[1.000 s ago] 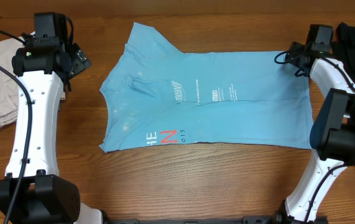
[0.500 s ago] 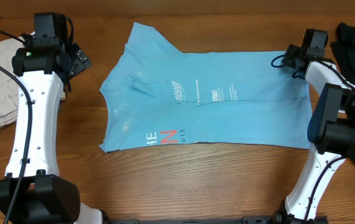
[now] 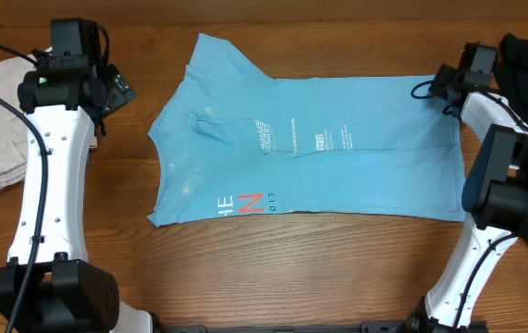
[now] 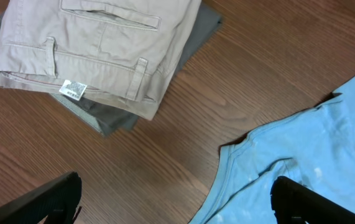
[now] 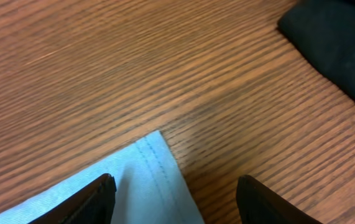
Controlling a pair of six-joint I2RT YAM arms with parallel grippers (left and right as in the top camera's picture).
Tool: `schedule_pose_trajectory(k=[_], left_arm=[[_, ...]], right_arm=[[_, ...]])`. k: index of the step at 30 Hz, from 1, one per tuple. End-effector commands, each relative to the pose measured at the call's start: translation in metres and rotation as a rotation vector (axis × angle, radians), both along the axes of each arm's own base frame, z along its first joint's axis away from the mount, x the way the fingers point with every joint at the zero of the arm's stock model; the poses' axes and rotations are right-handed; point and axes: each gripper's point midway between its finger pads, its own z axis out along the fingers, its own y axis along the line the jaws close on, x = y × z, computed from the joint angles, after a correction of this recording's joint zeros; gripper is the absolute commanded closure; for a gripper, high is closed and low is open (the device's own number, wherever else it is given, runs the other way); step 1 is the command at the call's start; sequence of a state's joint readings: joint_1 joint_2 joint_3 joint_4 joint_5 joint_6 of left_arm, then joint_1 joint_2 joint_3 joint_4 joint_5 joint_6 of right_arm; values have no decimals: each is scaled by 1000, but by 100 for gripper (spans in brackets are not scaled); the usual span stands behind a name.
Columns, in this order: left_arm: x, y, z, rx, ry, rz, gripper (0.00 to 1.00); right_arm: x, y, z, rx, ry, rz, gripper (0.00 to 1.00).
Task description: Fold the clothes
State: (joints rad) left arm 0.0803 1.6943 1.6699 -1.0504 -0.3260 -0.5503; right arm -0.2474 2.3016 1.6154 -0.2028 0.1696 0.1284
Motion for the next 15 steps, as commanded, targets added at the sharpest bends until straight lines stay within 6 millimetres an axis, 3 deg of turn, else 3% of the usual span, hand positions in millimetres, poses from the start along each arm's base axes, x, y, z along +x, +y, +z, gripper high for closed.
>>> schedule_pose_trajectory(k=[1, 10, 15], left_arm=[[1, 2, 5, 15, -10, 3, 0], [1, 2, 5, 15, -10, 3, 0], [1, 2, 5, 15, -10, 3, 0]], right_arm=[[-4, -1, -20, -5, 37, -3, 34], [-4, 9, -28, -5, 69, 87, 34], [-11, 9, -42, -8, 114, 100, 43]])
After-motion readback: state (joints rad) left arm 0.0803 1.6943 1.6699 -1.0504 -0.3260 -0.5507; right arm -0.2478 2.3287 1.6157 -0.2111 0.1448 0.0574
